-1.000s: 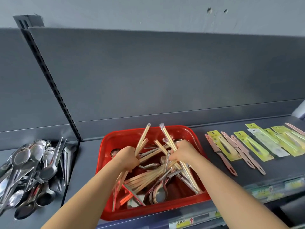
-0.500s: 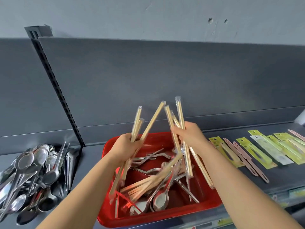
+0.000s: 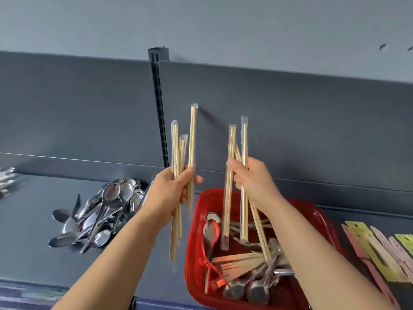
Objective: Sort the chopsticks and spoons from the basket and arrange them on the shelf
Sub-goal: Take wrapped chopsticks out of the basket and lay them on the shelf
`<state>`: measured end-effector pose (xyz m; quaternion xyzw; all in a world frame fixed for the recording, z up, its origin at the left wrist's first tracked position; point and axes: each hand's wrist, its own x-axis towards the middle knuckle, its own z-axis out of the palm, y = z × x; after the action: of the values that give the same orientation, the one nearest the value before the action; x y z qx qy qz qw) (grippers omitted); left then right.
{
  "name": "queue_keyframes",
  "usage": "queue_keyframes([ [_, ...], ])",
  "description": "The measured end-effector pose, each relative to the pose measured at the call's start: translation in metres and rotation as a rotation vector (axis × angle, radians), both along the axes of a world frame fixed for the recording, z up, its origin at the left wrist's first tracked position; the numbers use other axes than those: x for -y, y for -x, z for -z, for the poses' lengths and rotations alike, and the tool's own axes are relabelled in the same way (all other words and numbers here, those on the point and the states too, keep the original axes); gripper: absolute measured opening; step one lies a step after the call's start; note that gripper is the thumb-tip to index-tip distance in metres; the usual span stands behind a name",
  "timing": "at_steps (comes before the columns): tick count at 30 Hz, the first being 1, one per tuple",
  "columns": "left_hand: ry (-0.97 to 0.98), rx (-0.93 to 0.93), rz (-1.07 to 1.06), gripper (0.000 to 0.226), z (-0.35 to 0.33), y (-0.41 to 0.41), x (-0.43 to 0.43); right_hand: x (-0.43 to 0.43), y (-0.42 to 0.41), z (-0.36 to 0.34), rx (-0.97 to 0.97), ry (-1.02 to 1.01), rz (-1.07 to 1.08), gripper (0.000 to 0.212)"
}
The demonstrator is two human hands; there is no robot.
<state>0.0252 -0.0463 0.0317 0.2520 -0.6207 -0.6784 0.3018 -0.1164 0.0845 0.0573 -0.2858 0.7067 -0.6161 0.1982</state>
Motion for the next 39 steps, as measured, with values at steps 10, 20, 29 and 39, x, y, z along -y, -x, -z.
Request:
queue_keyframes([
  [10, -0.04, 0.102, -0.42, 0.026, 0.013, -0.195, 0.123, 0.177, -0.148, 0.023, 0.045, -0.054, -0.305, 0.024],
  [20, -0.004, 0.336, -0.642, 0.024, 0.035, -0.394, 0.272, 0.355, -0.329, 0.054, 0.092, -0.136, -0.416, 0.024],
  [29, -0.001, 0.416, -0.713, 0.022, 0.04, -0.448, 0.388, 0.469, -0.394, 0.064, 0.0, -0.221, -0.441, 0.03],
  [39, -0.04, 0.459, -0.707, 0.017, 0.062, -0.425, 0.496, 0.59, -0.392, 0.098, -0.144, -0.376, -0.459, 0.031],
])
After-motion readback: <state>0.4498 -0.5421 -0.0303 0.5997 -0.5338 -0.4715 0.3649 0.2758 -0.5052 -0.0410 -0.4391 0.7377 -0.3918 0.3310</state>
